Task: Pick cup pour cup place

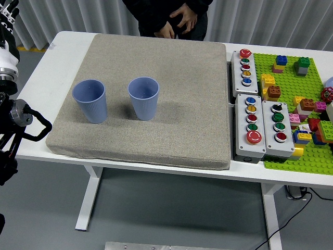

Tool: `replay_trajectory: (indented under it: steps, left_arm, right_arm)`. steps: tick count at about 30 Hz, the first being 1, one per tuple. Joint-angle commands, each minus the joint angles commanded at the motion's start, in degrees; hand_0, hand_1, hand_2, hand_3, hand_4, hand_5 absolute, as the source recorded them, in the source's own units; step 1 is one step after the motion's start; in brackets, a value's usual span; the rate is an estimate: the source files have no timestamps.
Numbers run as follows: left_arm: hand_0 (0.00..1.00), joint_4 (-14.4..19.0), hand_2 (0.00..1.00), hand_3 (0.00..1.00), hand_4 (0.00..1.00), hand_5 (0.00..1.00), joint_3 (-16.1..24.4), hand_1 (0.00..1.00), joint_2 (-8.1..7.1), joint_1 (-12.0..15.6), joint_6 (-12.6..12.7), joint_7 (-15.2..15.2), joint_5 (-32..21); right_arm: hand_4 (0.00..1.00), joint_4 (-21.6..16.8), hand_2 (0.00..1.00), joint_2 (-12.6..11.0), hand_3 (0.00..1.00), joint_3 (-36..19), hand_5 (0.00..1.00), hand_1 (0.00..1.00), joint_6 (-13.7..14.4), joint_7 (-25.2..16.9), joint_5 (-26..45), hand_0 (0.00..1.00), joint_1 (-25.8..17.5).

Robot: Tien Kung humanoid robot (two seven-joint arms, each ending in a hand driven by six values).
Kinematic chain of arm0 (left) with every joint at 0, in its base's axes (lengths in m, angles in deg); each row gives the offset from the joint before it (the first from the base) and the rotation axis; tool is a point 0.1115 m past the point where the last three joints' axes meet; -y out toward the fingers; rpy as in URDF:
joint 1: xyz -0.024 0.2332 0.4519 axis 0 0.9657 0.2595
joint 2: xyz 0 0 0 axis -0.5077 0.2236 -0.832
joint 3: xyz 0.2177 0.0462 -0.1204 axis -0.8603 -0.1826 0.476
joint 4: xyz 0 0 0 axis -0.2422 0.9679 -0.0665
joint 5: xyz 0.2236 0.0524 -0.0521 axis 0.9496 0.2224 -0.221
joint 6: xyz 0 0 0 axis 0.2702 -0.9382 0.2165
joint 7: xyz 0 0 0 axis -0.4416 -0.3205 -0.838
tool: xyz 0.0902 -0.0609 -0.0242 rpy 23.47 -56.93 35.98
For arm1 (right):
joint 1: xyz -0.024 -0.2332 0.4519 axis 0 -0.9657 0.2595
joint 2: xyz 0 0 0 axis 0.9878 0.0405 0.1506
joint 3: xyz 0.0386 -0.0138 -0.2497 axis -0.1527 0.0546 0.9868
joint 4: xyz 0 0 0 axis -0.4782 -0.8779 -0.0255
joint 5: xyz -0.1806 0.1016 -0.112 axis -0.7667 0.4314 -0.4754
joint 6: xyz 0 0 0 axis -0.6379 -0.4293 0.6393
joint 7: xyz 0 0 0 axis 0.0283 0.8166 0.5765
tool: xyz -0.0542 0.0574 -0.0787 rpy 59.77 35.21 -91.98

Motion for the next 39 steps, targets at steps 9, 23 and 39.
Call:
replay_trajectory:
  steps: [9,23,39]
  left_arm:
    - [0.848,-0.09,0.867,0.917,0.822,0.998,0.41,0.824,-0.03,0.37,0.83,0.27,0.07]
    - [0.836,-0.05,0.866,0.917,0.819,0.998,0.87,0.821,-0.07,0.10,0.90,0.25,0.15]
    - [0.835,0.04,0.866,0.915,0.815,0.998,0.95,0.820,-0.03,-0.24,1.01,0.04,0.72]
  right_arm:
    - [0.158,0.00,0.628,0.03,0.615,-0.17,0.314,0.695,0.00,-0.03,-0.18,0.698,-0.31]
    - [0.158,0.00,0.629,-0.02,0.615,-0.09,0.316,0.695,0.04,-0.08,0.13,0.698,0.08]
    - [0.158,0.00,0.629,-0.10,0.615,0.03,0.314,0.695,0.15,-0.16,0.55,0.698,0.43]
